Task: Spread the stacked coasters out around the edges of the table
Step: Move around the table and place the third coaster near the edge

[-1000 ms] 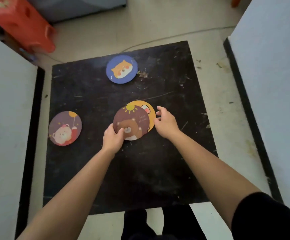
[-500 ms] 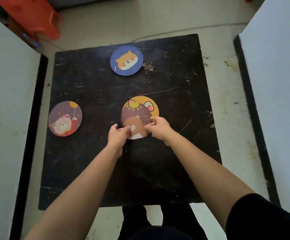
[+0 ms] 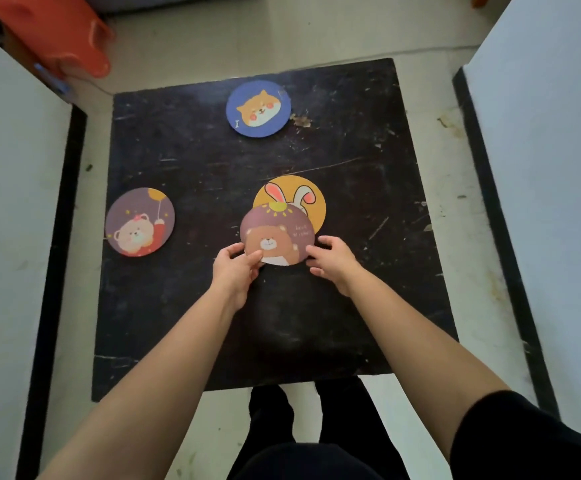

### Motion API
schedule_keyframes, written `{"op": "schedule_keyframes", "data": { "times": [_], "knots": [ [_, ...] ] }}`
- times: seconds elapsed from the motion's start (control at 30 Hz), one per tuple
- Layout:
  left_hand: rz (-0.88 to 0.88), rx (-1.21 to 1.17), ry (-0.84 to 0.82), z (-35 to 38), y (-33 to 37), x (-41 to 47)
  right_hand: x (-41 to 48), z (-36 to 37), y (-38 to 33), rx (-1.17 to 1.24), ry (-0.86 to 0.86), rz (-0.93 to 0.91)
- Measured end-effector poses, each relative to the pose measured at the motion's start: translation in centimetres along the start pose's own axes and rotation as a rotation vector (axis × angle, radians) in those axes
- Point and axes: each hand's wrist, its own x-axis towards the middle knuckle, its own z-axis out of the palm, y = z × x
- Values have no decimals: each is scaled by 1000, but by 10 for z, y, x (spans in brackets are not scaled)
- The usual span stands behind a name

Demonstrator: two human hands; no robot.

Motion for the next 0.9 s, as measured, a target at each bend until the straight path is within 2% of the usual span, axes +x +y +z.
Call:
{"op": "schedule_keyframes", "data": {
  "times": [0.07, 0.2, 0.37, 0.67, 0.9],
  "knots": [
    [52, 136, -31, -14, 2, -5, -6, 4, -4, 216, 27, 47],
    [162, 437, -30, -41, 1, -24, -27, 13, 1, 35, 43, -90],
    [170, 388, -5, -73, -22, -52, -64, 22, 28, -150, 72, -204],
    [30, 451, 26, -103, -105, -63, -93, 31, 131, -425, 173, -98],
    [19, 524, 58, -108, -114, -46, -93, 29, 143, -507, 239, -127]
  ]
}}
